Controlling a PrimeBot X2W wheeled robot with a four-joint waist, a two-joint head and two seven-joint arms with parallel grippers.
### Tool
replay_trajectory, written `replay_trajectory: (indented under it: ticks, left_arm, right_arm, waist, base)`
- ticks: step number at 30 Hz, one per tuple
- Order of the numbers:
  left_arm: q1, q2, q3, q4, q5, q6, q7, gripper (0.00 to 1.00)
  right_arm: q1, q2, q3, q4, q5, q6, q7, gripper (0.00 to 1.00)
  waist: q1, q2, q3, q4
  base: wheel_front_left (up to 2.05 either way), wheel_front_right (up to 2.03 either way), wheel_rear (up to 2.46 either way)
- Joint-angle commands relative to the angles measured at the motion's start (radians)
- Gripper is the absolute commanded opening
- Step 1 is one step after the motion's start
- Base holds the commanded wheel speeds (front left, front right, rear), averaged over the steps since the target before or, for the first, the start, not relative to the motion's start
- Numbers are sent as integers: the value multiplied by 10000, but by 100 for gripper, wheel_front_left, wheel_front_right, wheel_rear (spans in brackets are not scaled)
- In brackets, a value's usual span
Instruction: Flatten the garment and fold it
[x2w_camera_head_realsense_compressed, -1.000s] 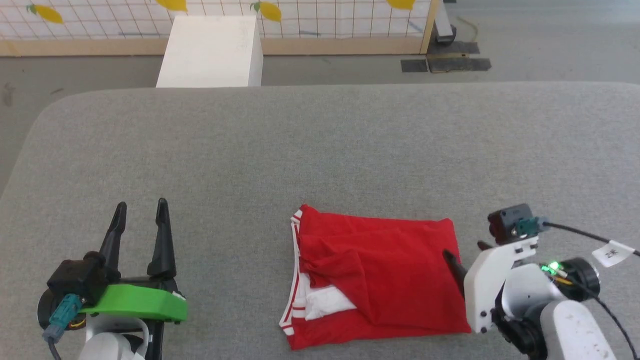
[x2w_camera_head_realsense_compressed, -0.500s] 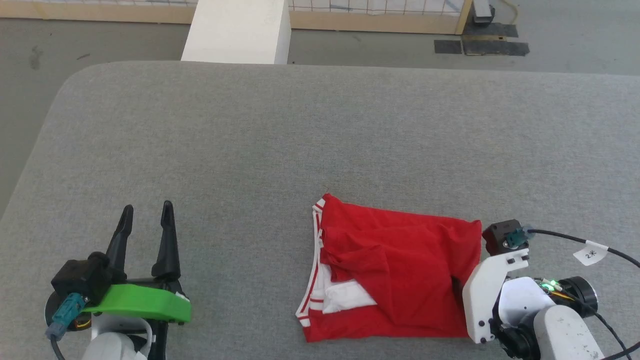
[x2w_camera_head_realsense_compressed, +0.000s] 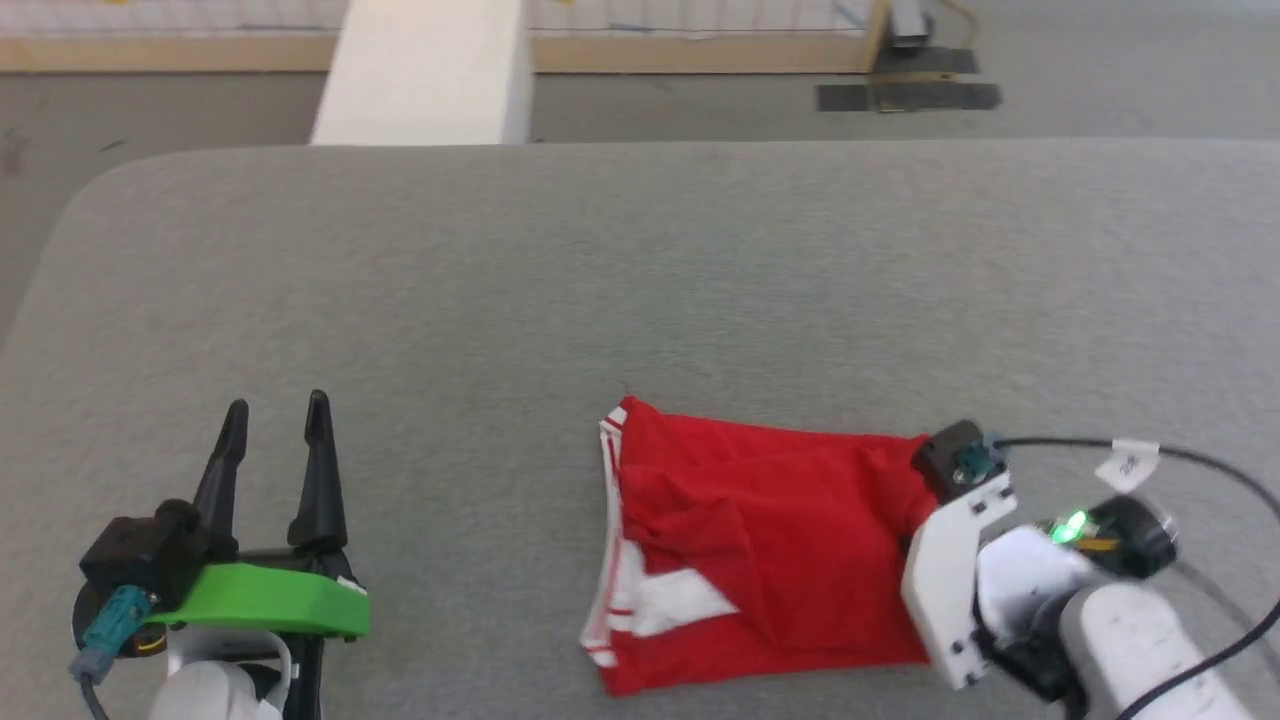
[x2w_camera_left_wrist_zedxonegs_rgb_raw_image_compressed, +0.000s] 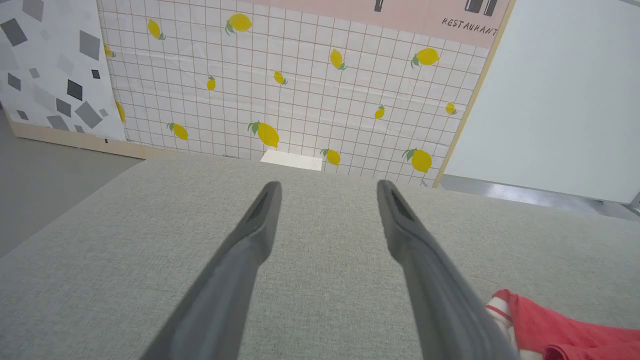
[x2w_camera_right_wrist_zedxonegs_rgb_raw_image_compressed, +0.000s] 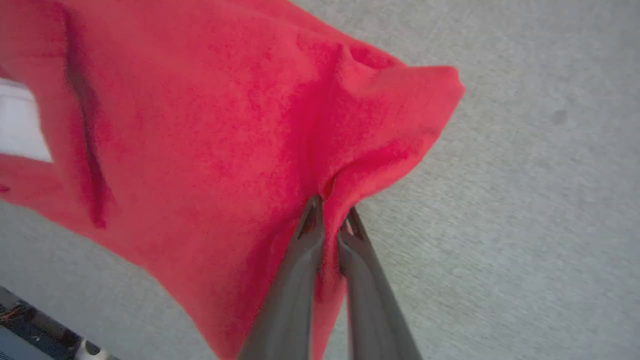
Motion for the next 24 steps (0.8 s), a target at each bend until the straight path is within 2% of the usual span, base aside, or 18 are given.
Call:
replay_trajectory:
  ticks: [1, 6, 12, 17, 24]
  left_arm:
    - [18, 88, 35, -122, -54, 22, -21, 100]
    - [-3, 241, -6, -507, -69, 16, 124, 100]
    - [-104, 597, 68, -1098, -18, 75, 472, 100]
    - [-86, 1013, 348, -1760, 41, 204, 821, 100]
    - [54, 1618, 835, -2713, 73, 343, 1294, 100]
  right_arm:
    - [-404, -471, 171, -225, 153, -15, 193, 0]
    - [-1274, -1568, 395, -556, 754, -15, 749, 0]
    - [-2165, -2113, -87, -315, 991, -15, 526, 0]
    - [-2867, -2337, -979, 201, 825, -15, 16, 0]
    - [-3744, -2670, -2457, 1132, 130, -15, -762, 0]
  waist:
    - [0, 0, 321, -1374]
    - [0, 0, 965, -2957]
    - [0, 0, 1847, -4116]
    - [0, 0, 2583, -4387]
    - [0, 0, 3521, -4204]
  base:
    - [0, 0, 0]
    - [0, 0, 0]
    - [0, 0, 0]
    - [0, 0, 0]
    - [0, 0, 0]
